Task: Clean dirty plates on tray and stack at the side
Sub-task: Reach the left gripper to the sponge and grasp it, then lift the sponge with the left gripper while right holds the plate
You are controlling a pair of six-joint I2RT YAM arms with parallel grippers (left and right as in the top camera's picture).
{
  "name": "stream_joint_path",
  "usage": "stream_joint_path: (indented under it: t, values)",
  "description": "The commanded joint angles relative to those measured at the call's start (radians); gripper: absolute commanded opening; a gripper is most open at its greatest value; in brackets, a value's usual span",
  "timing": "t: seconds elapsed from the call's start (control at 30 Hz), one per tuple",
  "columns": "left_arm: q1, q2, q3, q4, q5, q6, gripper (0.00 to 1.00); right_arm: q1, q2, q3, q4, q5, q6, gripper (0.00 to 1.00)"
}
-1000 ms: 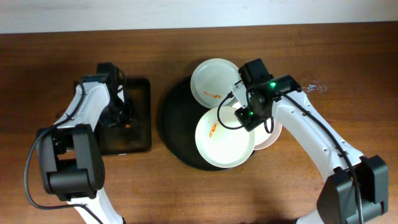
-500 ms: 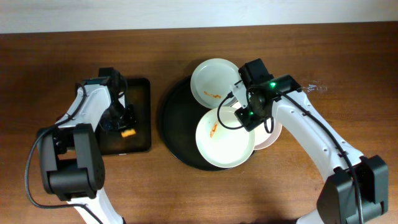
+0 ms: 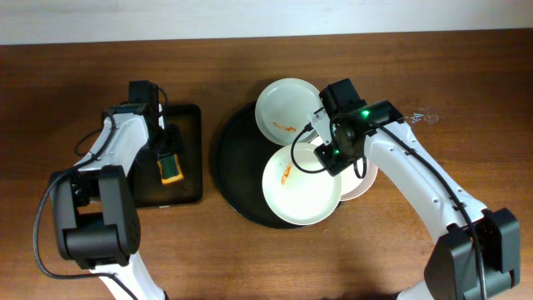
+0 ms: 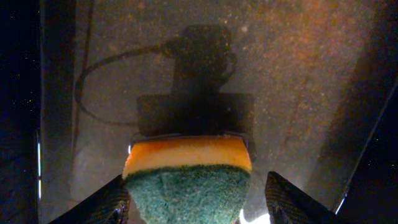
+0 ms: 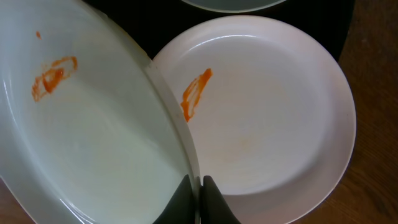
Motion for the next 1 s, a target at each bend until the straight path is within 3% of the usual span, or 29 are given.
stream_joint_path:
  t: [0.0, 0.07, 0.1, 0.13, 0.17, 0.3, 0.43, 0.5, 0.7, 0.73, 0.77, 0.8, 0.9, 0.97]
  values:
    - [-0.001, -0.015, -0.053, 0.043, -0.015, 0.013, 0.64, 0.006, 0.001, 0.015, 0.0, -0.002, -0.007, 0.06]
    - [0.0, -0.015, -0.058, 0.051, -0.02, 0.013, 0.52, 0.006, 0.001, 0.015, 0.0, -0.002, -0.007, 0.06]
    - [0.0, -0.016, -0.056, 0.055, -0.025, 0.013, 0.36, 0.006, 0.001, 0.015, 0.0, -0.002, -0.007, 0.06]
    - [0.0, -0.016, -0.048, 0.054, -0.026, 0.013, 0.05, 0.006, 0.001, 0.015, 0.0, -0.002, -0.007, 0.06]
    - [0.0, -0.017, -0.036, 0.05, -0.026, 0.013, 0.0, 0.006, 0.001, 0.015, 0.0, -0.002, -0.007, 0.06]
    - [-0.001, -0.035, 0.077, -0.063, -0.011, 0.027, 0.0, 0.006, 0.001, 0.015, 0.0, -0.002, -0.007, 0.06]
    - [-0.002, -0.05, 0.108, -0.143, -0.006, 0.135, 0.0, 0.006, 0.001, 0.015, 0.004, -0.002, -0.007, 0.06]
    - [-0.002, -0.048, 0.108, -0.151, 0.008, 0.143, 0.0, 0.006, 0.001, 0.015, 0.005, -0.002, -0.007, 0.11]
    - [-0.003, -0.021, 0.097, -0.15, 0.069, 0.145, 0.0, 0.006, 0.003, -0.007, 0.008, 0.013, -0.007, 0.12]
    - [-0.003, -0.021, 0.096, -0.15, 0.069, 0.164, 0.0, 0.006, 0.003, -0.007, 0.006, 0.017, -0.006, 0.16]
    - [-0.003, -0.021, 0.096, -0.15, 0.069, 0.177, 0.0, 0.006, 0.003, -0.007, 0.001, 0.017, 0.014, 0.24]
    - [-0.003, -0.021, 0.096, -0.153, 0.069, 0.188, 0.0, 0.002, 0.003, -0.007, -0.005, 0.026, 0.11, 0.37]
    - [-0.003, -0.021, 0.096, -0.165, 0.069, 0.188, 0.0, -0.035, 0.003, -0.037, -0.05, 0.027, 0.396, 0.41]
    - [-0.003, -0.021, 0.096, -0.168, 0.069, 0.188, 0.0, -0.046, 0.003, -0.111, -0.026, 0.019, 0.465, 0.48]
